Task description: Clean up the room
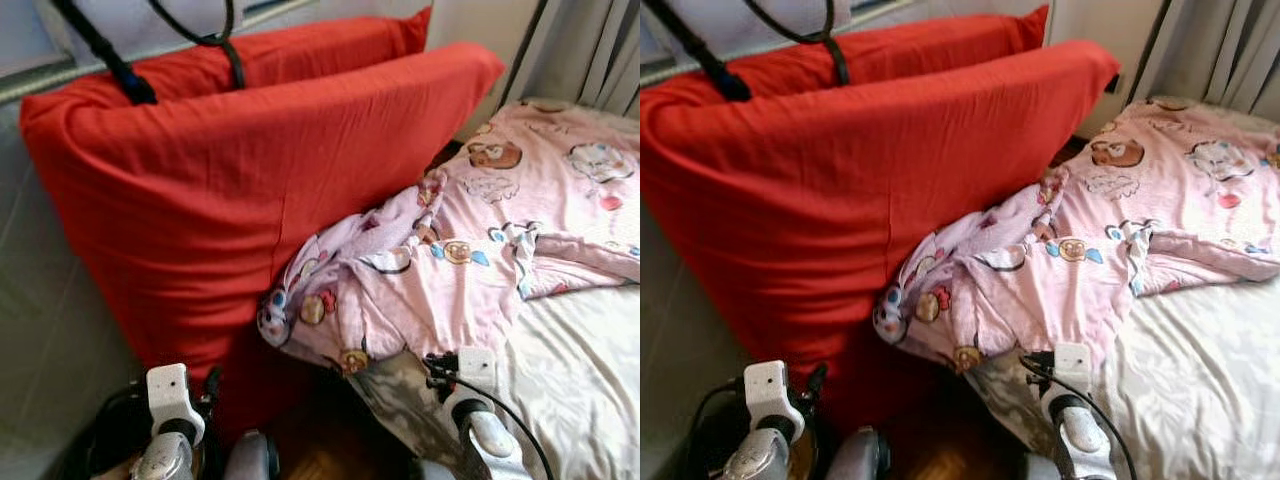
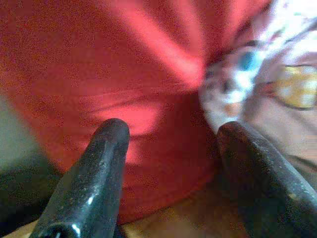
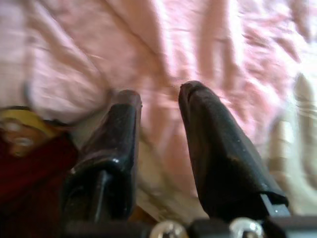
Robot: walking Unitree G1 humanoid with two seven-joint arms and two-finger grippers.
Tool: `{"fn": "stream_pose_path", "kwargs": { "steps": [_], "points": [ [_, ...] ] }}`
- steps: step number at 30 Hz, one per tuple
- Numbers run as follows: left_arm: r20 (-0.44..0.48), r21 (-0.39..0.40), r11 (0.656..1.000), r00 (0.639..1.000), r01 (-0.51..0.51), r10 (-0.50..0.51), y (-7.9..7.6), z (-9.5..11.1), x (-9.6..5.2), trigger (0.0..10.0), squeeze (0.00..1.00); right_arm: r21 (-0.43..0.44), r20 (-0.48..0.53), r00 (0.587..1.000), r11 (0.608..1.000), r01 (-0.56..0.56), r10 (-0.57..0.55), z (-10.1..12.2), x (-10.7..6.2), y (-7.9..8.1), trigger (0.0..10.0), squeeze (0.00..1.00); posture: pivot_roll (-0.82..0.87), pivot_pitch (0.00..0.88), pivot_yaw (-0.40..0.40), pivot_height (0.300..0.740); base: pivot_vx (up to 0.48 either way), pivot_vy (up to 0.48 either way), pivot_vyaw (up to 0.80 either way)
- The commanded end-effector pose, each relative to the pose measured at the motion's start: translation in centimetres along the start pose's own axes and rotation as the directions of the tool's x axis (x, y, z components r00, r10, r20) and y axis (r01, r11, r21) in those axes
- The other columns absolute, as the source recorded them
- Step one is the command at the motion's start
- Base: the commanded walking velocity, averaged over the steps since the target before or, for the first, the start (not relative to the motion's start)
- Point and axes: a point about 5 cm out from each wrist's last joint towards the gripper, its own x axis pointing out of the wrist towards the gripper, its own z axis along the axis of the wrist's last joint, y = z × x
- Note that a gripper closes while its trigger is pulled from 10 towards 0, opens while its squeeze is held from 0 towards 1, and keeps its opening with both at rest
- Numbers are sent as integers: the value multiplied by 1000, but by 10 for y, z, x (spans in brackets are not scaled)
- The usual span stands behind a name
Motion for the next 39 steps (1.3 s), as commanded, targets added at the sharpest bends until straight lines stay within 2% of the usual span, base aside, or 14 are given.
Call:
{"fn": "stream_pose_path", "kwargs": {
  "steps": [1,6,7,8,9,14,16,21,26,32,33,39],
  "points": [
    [-11,6,1000,1000,-14,14,5,-1,-1,10000,0,14,-5,1000,1000,-5,5,0,1,4,10000,0,-76,49,6,615,247,0,0],
    [-3,4,1000,1000,-16,17,4,-1,-1,10000,0,6,-18,1000,1000,11,-11,-1,1,3,10000,0,-73,56,4,615,0,0,0],
    [-2,6,1000,1000,-16,16,4,-1,-1,10000,0,1,-37,999,1000,18,-18,-3,1,2,10000,200,-71,59,4,615,0,0,0],
    [-2,6,1000,1000,-16,16,4,-1,-1,10000,0,-1,-48,999,1000,21,-21,-5,1,2,10000,200,-71,60,5,615,0,0,0],
    [-2,7,1000,1000,-16,16,4,-1,-2,10000,0,-8,-63,998,1000,23,-24,-6,0,2,10000,1000,-71,60,5,615,0,0,0],
    [-5,9,1000,1000,-15,15,5,-3,-4,10000,0,21,-64,996,998,56,-54,-6,0,-1,10000,1000,-67,71,8,615,0,0,0],
    [-7,14,1000,1000,-13,14,6,-4,-5,10000,0,73,-81,992,992,100,-94,-4,2,-5,10000,1000,-63,86,14,615,0,0,0],
    [-6,23,1000,1000,-7,7,7,-4,-7,10000,0,141,-98,991,984,109,-95,-2,5,-4,10000,1000,-54,114,28,615,0,0,0],
    [8,53,998,999,30,-31,6,0,-7,10000,0,172,-128,988,979,112,-91,3,10,-2,10000,1000,-45,137,38,615,0,0,0],
    [44,64,997,998,43,-46,5,9,-6,10000,0,141,-155,986,986,86,-64,7,15,5,10000,1000,-2,182,43,615,0,0,0],
    [57,65,997,997,44,-48,5,12,-6,10000,0,135,-159,985,987,82,-60,8,16,6,10000,0,11,194,45,615,0,0,0],
    [83,65,996,995,54,-60,4,16,-12,10000,0,97,-166,986,994,41,-24,13,19,13,10000,0,31,235,50,615,0,0,0]
  ]
}}
